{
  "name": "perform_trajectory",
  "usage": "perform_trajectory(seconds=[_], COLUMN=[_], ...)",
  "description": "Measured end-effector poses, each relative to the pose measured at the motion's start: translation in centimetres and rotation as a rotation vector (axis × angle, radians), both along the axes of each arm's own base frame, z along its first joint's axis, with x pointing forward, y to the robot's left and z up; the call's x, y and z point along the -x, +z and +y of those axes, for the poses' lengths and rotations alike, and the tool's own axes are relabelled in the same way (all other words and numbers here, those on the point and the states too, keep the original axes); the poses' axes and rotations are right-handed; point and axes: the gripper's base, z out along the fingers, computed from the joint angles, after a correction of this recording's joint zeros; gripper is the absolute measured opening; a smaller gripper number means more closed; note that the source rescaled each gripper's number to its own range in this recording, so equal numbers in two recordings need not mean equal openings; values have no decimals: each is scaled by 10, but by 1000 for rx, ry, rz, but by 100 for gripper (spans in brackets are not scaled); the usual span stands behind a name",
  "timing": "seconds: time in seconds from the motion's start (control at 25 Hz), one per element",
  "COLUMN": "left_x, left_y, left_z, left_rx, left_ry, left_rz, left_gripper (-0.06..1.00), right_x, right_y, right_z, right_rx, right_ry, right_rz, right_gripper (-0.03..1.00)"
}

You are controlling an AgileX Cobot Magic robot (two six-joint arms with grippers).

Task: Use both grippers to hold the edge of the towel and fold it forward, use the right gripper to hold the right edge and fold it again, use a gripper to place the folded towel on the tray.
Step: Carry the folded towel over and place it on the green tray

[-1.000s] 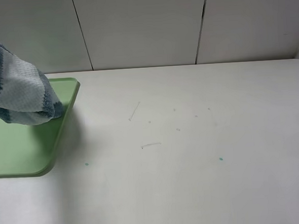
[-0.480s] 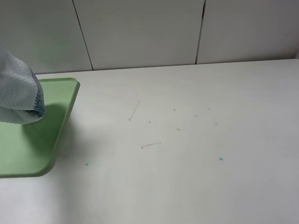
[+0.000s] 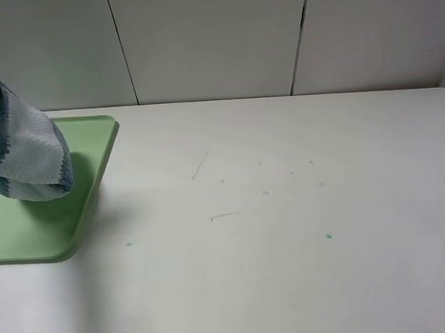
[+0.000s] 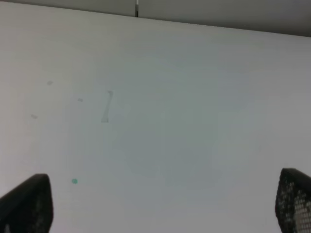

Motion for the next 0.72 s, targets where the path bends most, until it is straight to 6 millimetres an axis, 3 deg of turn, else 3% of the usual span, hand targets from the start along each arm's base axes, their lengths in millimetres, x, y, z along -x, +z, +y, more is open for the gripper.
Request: perform_trajectory(seconds=[0.28, 0.56, 0.72], left_x=[5, 6, 3], left_y=[-14, -16, -28], left_z=[0, 0, 0], left_rx=[-15, -14, -7], left_ry=[9, 8, 8], left_rz=[-53, -48, 0], left_gripper=[5, 5, 5], right_x=[0, 0, 0], right_y=[0, 0, 0], right_z=[0, 0, 0], right_rx=[0, 0, 0], right_ry=[0, 0, 0], right_rz=[0, 0, 0], right_gripper=[100, 100, 100])
